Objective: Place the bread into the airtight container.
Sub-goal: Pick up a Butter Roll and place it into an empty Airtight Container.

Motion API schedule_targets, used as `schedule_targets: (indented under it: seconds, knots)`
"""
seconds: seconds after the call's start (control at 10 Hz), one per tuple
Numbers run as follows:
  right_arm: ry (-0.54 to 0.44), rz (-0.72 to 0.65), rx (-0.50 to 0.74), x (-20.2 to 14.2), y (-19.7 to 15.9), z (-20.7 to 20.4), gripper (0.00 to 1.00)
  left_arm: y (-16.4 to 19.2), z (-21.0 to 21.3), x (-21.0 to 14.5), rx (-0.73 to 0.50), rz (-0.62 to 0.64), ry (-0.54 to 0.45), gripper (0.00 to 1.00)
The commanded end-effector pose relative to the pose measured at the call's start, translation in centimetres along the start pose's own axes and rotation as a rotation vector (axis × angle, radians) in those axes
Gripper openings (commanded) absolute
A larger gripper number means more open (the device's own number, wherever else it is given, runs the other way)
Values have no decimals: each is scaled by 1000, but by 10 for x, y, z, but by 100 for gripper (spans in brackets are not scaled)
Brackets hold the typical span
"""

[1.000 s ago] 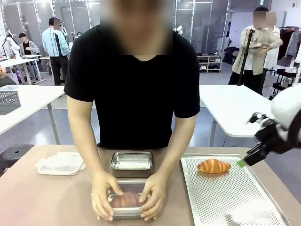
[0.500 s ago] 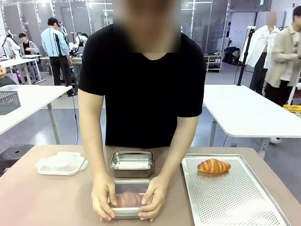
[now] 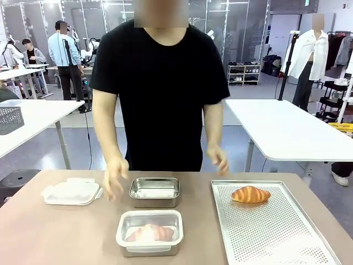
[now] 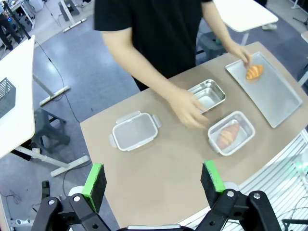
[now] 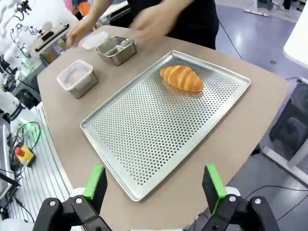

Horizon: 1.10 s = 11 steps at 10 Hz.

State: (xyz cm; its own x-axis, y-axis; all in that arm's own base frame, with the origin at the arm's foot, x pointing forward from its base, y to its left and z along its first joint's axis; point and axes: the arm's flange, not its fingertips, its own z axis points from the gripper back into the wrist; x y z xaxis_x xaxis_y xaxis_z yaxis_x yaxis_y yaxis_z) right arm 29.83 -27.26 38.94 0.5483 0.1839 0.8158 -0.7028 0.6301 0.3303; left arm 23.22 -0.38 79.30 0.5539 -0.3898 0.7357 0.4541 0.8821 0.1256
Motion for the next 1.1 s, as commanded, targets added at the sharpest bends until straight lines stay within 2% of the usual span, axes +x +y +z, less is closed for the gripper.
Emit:
schedule_targets:
  seconds: [0.0, 1.0]
  knots:
    - [29, 17, 13, 9, 1, -2, 100, 0, 1, 2, 3, -2, 0, 100]
    - [29, 17, 13, 9, 1, -2, 100, 0, 1, 2, 3, -2, 0, 100]
